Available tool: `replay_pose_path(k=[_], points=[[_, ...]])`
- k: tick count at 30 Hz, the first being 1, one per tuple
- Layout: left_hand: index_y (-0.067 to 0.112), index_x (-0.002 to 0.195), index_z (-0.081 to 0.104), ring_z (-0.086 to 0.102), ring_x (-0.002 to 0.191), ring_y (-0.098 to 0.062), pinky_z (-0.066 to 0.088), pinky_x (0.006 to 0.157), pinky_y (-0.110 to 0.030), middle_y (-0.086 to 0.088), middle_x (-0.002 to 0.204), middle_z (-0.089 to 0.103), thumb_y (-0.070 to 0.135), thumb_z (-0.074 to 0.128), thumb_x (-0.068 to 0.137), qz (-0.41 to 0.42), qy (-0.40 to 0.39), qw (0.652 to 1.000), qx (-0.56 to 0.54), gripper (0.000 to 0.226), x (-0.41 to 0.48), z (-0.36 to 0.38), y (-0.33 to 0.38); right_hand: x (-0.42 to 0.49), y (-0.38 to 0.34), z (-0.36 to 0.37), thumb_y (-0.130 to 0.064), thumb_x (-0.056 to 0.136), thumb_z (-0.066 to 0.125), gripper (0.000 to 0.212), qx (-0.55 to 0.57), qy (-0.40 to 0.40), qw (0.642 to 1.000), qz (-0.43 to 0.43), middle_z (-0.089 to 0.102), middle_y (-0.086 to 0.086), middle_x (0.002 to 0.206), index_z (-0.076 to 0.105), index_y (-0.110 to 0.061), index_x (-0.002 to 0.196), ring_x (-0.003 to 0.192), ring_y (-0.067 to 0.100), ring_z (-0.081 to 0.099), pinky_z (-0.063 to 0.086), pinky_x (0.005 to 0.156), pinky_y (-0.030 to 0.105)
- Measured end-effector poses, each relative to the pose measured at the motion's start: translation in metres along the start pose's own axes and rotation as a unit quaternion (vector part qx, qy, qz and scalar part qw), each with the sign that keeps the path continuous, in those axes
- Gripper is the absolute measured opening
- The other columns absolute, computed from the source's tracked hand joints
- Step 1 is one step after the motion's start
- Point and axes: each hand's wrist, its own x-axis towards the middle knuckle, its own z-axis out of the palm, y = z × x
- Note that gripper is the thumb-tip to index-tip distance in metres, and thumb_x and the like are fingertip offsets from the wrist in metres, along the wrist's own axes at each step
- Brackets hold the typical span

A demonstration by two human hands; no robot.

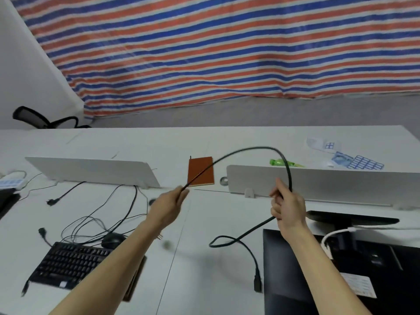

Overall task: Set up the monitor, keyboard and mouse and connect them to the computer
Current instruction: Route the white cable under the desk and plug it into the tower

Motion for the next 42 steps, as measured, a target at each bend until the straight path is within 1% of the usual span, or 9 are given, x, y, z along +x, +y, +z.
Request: replay_pose_path(k=[4,13,18,23,26,30,33,39,42], points=[[0.028,0.085,0.039,0.057,0.073,-0.03,0.042,0.063,-0.038,-0.006,0.076,0.062,0.055,0.029,0.104,0.057,-0.094,0.994,0.015,0.034,-0.01,-0.003,0.045,-0.006,0.02,0.057,-0.052,0.086,0.07,0.034,-0.133,-0.113,0.984,0.029,0.055,0.002,0.078,0.078,-0.02,0.094,0.049,0.013,0.022,0.021,0.049,0.029],[0.021,0.091,0.04,0.053,0.072,-0.029,0.044,0.065,-0.04,-0.007,0.081,0.062,0.055,0.027,0.104,0.032,-0.134,0.989,0.044,0.039,-0.055,0.013,-0.03,0.012,0.114,0.149,-0.04,0.076,0.082,0.05,-0.346,-0.104,0.926,0.112,0.063,0.007,0.087,0.049,-0.013,0.102,0.061,0.018,0.057,0.05,0.057,0.031],[0.027,0.086,0.043,0.056,0.087,-0.025,0.046,0.072,-0.039,-0.005,0.092,0.063,0.06,0.034,0.101,0.0,-0.196,0.981,0.0,0.038,-0.048,0.0,-0.109,0.023,0.192,0.195,-0.001,0.082,0.07,0.043,-0.333,-0.111,0.915,0.198,0.069,0.02,0.09,0.05,0.003,0.12,0.075,0.028,0.067,0.058,0.079,0.041],[0.031,0.098,0.061,0.055,0.095,-0.011,0.048,0.084,-0.034,0.01,0.099,0.059,0.081,0.045,0.082,-0.093,-0.219,0.965,-0.109,0.054,-0.023,-0.021,-0.223,0.046,0.236,0.273,0.01,0.094,0.047,0.03,-0.235,0.034,0.957,0.166,0.06,0.026,0.111,0.048,-0.003,0.121,0.075,0.026,0.069,0.057,0.076,0.035],[0.035,0.099,0.06,0.056,0.103,-0.009,0.05,0.091,-0.035,0.012,0.107,0.06,0.079,0.047,0.082,-0.131,-0.21,0.96,-0.13,0.049,-0.007,-0.023,-0.304,0.063,0.252,0.32,0.008,0.086,0.066,0.057,-0.196,0.09,0.965,0.151,0.056,0.02,0.126,0.042,-0.005,0.136,0.097,0.029,0.068,0.056,0.088,0.035],[0.031,0.113,0.059,0.054,0.112,-0.014,0.045,0.094,-0.031,0.005,0.117,0.057,0.062,0.055,0.091,-0.183,-0.2,0.955,-0.121,0.038,0.014,-0.026,-0.403,0.079,0.268,0.371,0.011,0.083,0.07,0.075,-0.09,0.118,0.968,0.202,0.056,0.019,0.132,0.032,-0.009,0.145,0.102,0.024,0.068,0.058,0.064,0.022],[0.024,0.125,0.056,0.05,0.121,-0.021,0.044,0.098,-0.034,-0.003,0.127,0.055,0.05,0.058,0.093,-0.239,-0.167,0.952,-0.09,0.042,0.031,-0.036,-0.465,0.079,0.291,0.397,0.013,0.092,0.057,0.084,-0.112,0.096,0.972,0.181,0.053,0.011,0.13,0.015,-0.017,0.157,0.102,0.026,0.068,0.055,0.092,0.034],[0.02,0.145,0.041,0.038,0.135,-0.03,0.041,0.105,-0.042,-0.01,0.15,0.038,0.051,0.056,0.094,-0.317,-0.157,0.935,-0.025,0.061,0.061,-0.051,-0.563,0.088,0.36,0.443,-0.016,0.103,0.046,0.016,-0.437,0.018,0.896,0.081,0.064,0.005,0.108,0.056,-0.022,0.114,0.081,0.02,0.066,0.05,0.069,0.028],[0.026,0.137,0.052,0.039,0.135,-0.024,0.042,0.104,-0.038,-0.003,0.146,0.041,0.054,0.057,0.092,-0.297,-0.161,0.94,-0.038,0.053,0.063,-0.036,-0.56,0.093,0.394,0.452,-0.022,0.099,0.054,0.012,-0.536,-0.045,0.841,0.064,0.064,0.008,0.105,0.061,-0.016,0.106,0.092,0.019,0.056,0.039,0.074,0.027]])
